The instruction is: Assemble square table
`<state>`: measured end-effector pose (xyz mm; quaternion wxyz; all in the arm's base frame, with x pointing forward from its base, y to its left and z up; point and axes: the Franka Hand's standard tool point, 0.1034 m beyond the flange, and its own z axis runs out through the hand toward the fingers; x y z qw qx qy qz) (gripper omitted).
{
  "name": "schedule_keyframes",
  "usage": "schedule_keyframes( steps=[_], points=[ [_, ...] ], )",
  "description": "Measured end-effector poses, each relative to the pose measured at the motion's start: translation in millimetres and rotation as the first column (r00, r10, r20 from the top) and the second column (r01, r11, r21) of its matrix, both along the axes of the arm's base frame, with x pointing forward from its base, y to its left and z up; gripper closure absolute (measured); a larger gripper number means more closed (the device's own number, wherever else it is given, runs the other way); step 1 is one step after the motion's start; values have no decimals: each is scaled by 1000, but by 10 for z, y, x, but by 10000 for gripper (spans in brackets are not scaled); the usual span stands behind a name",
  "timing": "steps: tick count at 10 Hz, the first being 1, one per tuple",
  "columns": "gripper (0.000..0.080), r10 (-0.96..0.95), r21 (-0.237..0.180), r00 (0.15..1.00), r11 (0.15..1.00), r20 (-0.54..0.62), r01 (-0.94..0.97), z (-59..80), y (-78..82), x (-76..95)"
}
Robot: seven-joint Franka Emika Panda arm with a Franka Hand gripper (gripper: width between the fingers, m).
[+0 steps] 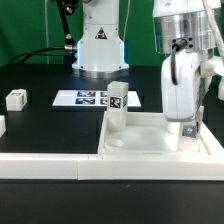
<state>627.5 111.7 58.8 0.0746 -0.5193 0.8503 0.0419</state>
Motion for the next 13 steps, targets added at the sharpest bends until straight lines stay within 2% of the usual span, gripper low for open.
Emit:
schedule_keyframes(
  steps=[1,2,3,5,7,9,13],
  points=[
    [506,-17,-4,1000,1000,-3,17,0,-19,-3],
    [424,-12,-4,1000,1000,-3,12,-6,-17,-7],
    [424,-11,-5,1000,1000,-3,11,-12,-16,-10],
    [179,-10,-5,1000,1000,-4,10,-15,-17,-12],
    [159,4,-6,1000,1000,2,-4,-2,-21,-2],
    [151,83,-1,994,997,78,-83,394,-118,47],
    [150,83,-3,994,997,68,-83,353,-128,9]
  ],
)
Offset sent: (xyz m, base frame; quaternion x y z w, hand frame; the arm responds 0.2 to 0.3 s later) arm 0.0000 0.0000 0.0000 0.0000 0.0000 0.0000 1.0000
